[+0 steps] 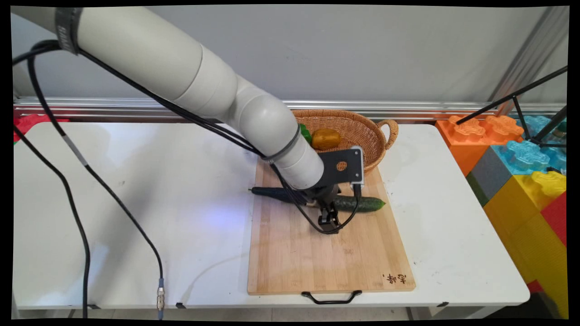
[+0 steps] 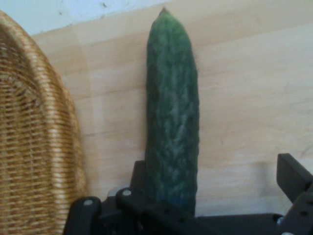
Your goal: Pick up the potato from the vegetable basket
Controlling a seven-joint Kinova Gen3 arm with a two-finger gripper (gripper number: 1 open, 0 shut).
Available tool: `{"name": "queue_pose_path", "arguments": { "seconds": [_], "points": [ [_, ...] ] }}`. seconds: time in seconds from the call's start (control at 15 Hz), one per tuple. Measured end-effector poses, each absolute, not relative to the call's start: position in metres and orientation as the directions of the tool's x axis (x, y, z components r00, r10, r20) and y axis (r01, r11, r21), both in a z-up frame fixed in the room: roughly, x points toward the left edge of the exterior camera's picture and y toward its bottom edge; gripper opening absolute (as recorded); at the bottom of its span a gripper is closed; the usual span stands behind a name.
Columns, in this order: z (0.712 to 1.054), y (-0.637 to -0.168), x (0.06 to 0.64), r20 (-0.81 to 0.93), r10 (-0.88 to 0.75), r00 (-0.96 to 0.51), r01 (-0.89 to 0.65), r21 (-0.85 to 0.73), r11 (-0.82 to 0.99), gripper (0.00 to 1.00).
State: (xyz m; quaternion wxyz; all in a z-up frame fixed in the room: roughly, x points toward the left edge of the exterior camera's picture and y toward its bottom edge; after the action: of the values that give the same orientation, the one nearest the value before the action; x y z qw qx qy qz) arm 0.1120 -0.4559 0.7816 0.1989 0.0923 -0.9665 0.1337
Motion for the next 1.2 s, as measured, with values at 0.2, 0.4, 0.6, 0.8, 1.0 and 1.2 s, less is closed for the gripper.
{"name": "queue_pose_path", "arguments": {
  "seconds": [0.2, 0.4, 0.6, 0.8, 1.0, 1.2],
  "points": [
    [0.805, -0.456, 0.111, 0.426, -0.141, -0.894, -0.251, -0.214, 0.944, 1.00],
    [0.840, -0.460, 0.114, 0.444, -0.156, -0.883, -0.274, -0.214, 0.938, 1.00],
    [0.865, -0.465, 0.121, 0.451, -0.176, -0.875, -0.298, -0.215, 0.930, 1.00],
    [0.889, -0.474, 0.133, 0.465, -0.192, -0.864, -0.321, -0.214, 0.923, 1.00],
    [0.904, -0.491, 0.148, 0.483, -0.225, -0.846, -0.367, -0.222, 0.903, 1.00],
    [0.908, -0.515, 0.166, 0.490, -0.262, -0.831, -0.416, -0.236, 0.878, 1.00]
  ]
}}
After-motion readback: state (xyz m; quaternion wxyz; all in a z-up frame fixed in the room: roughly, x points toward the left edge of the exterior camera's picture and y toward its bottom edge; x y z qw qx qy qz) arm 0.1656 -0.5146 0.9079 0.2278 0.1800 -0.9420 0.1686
